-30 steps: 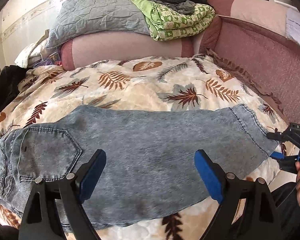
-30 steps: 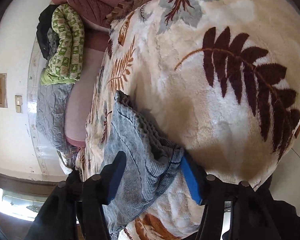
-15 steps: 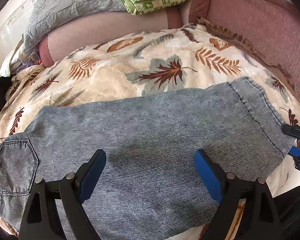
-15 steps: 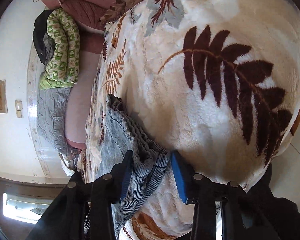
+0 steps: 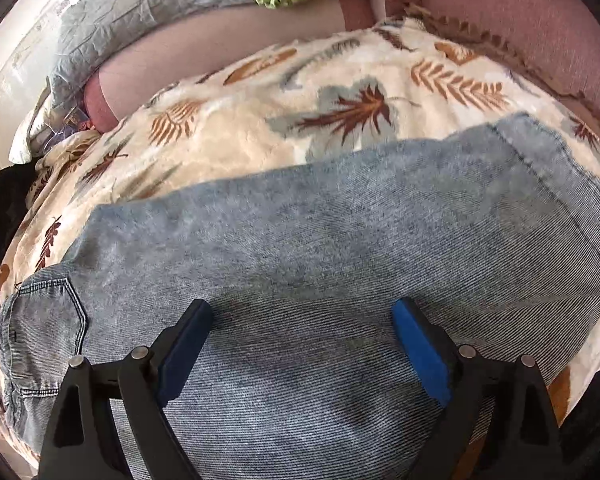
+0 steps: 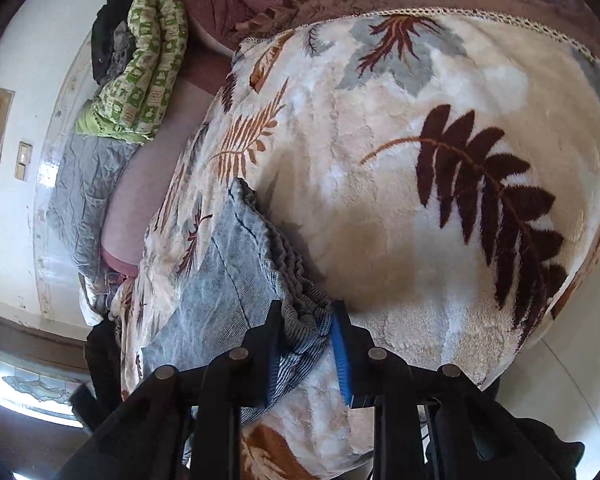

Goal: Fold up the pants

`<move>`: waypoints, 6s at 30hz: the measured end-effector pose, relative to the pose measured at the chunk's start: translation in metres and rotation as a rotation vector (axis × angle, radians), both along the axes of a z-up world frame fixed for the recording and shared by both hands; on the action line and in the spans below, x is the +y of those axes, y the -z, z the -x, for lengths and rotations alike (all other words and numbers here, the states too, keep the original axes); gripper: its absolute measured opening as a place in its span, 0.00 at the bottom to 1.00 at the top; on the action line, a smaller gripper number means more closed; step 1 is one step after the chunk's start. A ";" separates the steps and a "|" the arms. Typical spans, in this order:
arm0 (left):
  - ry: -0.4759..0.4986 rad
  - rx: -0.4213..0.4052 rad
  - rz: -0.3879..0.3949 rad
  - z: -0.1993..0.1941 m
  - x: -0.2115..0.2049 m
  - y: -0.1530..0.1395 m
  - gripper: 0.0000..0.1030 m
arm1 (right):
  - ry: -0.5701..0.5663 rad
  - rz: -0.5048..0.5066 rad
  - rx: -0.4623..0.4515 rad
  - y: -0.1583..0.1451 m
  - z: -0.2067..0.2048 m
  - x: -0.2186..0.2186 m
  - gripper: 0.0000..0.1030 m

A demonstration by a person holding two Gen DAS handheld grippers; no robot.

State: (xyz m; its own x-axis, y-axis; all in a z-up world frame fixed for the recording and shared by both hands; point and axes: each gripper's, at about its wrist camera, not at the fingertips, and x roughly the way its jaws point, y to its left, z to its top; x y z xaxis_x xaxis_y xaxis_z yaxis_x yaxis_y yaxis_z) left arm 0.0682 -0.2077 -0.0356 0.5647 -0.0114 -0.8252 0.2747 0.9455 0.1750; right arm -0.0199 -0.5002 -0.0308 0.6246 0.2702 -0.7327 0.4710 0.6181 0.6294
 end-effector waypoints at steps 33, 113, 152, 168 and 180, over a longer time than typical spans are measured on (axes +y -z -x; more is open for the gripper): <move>-0.457 -0.124 0.378 0.067 0.259 -0.057 0.88 | -0.802 0.087 -0.184 -0.002 -0.040 0.327 0.58; -0.553 0.143 0.637 0.089 0.182 -0.002 0.08 | -0.490 -0.165 -0.316 -0.017 -0.012 0.178 0.72; -0.310 0.218 0.664 0.047 0.158 0.008 0.02 | -0.624 -0.088 0.054 0.029 -0.191 0.180 0.28; -0.288 0.180 0.658 0.054 0.158 0.009 0.02 | -0.545 0.154 -0.148 -0.032 -0.140 0.173 0.50; -0.275 0.199 0.637 0.045 0.155 0.005 0.02 | -0.586 -0.062 -0.072 -0.008 -0.101 0.194 0.49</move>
